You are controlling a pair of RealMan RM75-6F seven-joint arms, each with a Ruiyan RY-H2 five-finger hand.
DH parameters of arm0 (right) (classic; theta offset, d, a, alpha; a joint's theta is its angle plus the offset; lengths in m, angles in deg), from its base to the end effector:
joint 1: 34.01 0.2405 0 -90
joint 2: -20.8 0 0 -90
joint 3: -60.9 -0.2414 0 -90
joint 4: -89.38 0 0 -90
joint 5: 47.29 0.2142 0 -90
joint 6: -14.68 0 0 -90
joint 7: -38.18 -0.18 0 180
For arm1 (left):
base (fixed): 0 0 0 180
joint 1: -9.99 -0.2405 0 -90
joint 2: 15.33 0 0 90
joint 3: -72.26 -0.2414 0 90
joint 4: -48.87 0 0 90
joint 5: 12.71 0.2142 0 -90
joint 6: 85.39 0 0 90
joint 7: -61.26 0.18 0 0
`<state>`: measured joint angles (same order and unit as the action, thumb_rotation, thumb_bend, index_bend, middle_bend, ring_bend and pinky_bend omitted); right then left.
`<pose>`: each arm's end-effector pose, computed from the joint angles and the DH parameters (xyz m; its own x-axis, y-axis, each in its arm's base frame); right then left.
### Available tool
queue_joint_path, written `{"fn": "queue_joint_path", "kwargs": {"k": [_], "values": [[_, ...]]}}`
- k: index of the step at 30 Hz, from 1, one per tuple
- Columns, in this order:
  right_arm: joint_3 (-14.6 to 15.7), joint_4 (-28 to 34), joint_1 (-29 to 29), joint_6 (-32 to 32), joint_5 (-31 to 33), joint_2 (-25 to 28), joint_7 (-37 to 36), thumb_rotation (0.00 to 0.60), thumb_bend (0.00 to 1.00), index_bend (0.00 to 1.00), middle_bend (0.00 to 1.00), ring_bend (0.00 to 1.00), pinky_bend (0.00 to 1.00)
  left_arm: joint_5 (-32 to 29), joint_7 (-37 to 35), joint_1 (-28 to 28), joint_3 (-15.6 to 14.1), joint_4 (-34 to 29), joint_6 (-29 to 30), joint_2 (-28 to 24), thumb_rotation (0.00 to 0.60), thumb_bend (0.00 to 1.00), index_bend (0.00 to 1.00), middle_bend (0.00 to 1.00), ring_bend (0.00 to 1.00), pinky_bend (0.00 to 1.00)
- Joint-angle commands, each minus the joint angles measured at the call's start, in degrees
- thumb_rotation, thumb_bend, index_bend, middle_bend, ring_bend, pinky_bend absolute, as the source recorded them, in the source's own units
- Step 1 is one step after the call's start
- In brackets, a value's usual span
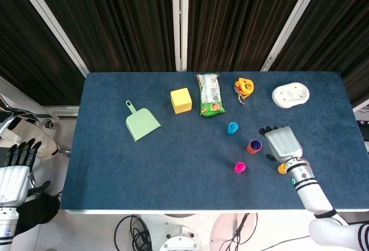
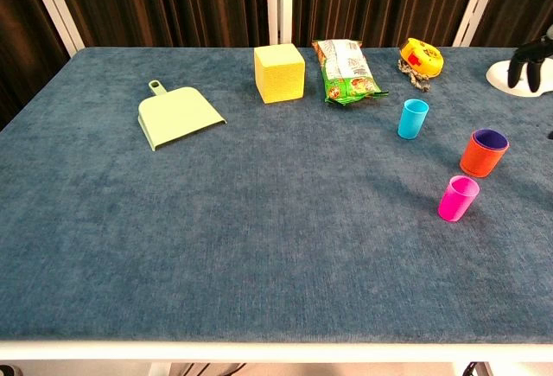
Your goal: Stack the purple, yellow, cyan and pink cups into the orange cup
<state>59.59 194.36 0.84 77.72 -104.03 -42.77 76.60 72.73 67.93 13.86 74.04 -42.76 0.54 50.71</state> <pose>-0.2145 -0.3214 0.0783 0.7347 -0.2443 0.6328 -0.6778 -0.2264 0.6995 -0.3045 0.2070 0.1392 0.4813 0.0162 0.8764 0.8763 0.0143 -0.4815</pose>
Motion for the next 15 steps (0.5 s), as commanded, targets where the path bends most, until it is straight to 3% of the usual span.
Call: {"fn": "queue_joint_path", "kwargs": {"k": [1, 7, 15], "values": [[2.7, 3.5, -2.3, -0.4, 1.1, 6.0, -0.4, 0.6, 0.03, 0.25, 0.33, 0.45, 0.6, 0.1, 0.1, 0.1, 0.0, 0.1, -0.2, 0.1, 0.6, 0.06, 0.03, 0.0, 0.0, 0.0], [5.7, 3.4, -5.2, -1.4, 3.0, 9.2, -2.1, 0.6, 0.03, 0.17, 0.3, 0.47, 0.63, 0.2, 0.4, 0.2, -0.2, 0.3, -0.4, 0.5, 0.6, 0.06, 0.03, 0.0, 0.0, 0.0], [6.9, -1.9, -8.5, -0.4, 0.0, 5.2, -4.8, 0.6, 0.03, 0.17, 0.3, 0.49, 0.63, 0.4, 0.9, 0.1, -0.4, 0.2, -0.4, 0.6, 0.6, 0.06, 0.03, 0.0, 0.0, 0.0]]}}
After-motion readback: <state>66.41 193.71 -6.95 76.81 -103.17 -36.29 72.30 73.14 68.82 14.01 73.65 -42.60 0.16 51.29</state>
